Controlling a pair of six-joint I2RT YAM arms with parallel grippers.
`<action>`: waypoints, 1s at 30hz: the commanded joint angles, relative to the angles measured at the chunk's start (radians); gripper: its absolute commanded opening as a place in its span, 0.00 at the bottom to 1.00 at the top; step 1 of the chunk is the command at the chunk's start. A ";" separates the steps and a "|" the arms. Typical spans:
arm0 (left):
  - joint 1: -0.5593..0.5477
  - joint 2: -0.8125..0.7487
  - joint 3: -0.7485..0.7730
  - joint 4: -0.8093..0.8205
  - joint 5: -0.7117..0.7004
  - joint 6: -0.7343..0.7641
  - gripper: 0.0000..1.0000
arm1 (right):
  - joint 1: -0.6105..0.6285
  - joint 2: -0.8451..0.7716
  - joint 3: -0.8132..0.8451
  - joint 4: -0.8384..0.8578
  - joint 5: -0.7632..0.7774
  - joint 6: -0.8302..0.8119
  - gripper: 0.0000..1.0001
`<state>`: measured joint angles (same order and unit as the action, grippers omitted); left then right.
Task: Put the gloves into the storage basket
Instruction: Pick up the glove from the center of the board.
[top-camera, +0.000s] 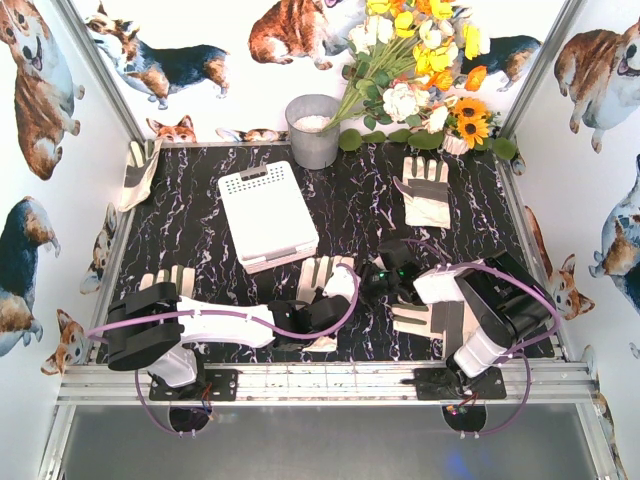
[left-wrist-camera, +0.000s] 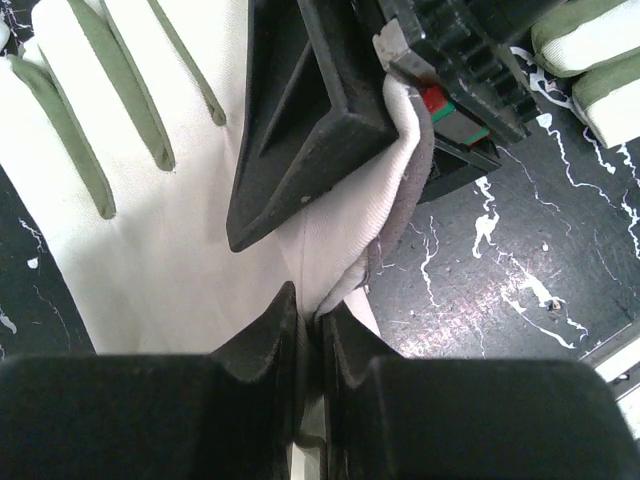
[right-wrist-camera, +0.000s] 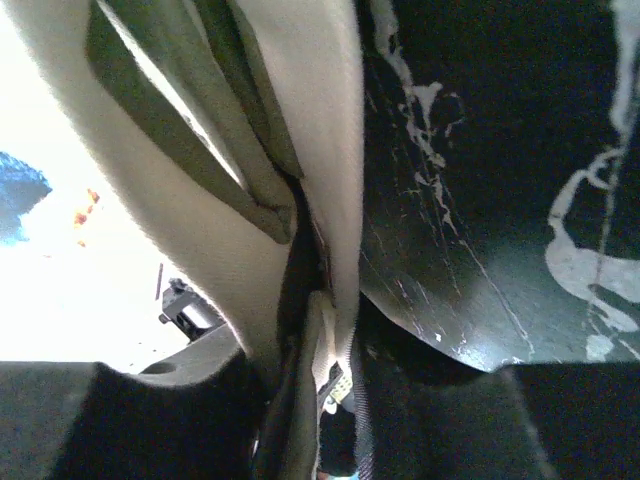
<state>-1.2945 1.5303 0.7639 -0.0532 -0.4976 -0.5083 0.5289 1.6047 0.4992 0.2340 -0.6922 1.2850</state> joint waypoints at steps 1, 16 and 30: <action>-0.004 -0.008 0.010 0.010 0.008 0.000 0.00 | 0.008 0.001 -0.001 0.056 -0.013 -0.001 0.28; 0.067 -0.255 -0.068 0.006 0.158 -0.015 0.82 | -0.018 -0.024 -0.022 0.025 -0.026 -0.088 0.00; 0.456 -0.337 -0.094 0.059 0.569 -0.163 0.92 | -0.131 -0.242 0.172 -0.633 0.050 -0.655 0.00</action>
<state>-0.8822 1.1984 0.6804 -0.0414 -0.0650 -0.6231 0.3977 1.4372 0.5381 -0.1226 -0.6971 0.9070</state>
